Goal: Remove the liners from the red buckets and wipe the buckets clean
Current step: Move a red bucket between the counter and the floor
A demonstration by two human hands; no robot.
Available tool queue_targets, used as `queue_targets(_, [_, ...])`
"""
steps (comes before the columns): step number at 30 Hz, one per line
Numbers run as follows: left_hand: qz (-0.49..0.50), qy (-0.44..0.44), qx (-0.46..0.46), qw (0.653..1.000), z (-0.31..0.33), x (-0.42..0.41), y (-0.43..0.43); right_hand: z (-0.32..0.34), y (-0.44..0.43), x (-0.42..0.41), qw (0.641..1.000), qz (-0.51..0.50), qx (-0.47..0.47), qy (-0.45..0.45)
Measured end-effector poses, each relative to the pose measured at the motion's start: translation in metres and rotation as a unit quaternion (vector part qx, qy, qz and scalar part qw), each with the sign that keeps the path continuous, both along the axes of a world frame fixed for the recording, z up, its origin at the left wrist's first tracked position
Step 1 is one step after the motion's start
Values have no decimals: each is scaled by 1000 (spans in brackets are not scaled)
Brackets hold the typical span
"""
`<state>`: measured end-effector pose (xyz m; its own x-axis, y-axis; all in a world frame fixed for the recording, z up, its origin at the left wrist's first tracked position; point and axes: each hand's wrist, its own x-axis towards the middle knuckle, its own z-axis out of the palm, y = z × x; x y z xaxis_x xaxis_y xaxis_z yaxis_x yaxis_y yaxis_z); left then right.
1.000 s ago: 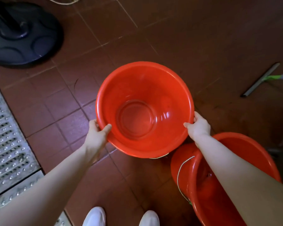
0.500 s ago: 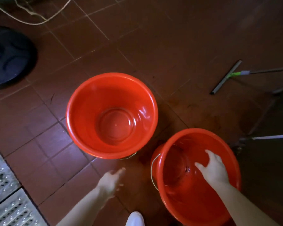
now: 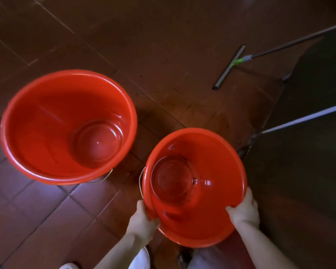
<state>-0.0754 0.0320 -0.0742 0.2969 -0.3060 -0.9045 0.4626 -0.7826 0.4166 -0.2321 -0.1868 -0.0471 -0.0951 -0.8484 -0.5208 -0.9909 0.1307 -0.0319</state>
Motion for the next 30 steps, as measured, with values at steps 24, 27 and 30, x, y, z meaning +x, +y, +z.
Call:
queue_targets(24, [41,-30,-97,994,196,91,78,192,108,14,995,-59,-45,-72])
queue_targets(27, [39,-59,-114,991,265,112,106,263,127,19,988,-61,-28,-141])
queue_targets(30, [41,-98,-136,985,343,134,128,340,151,23,974,-48,-54,-216])
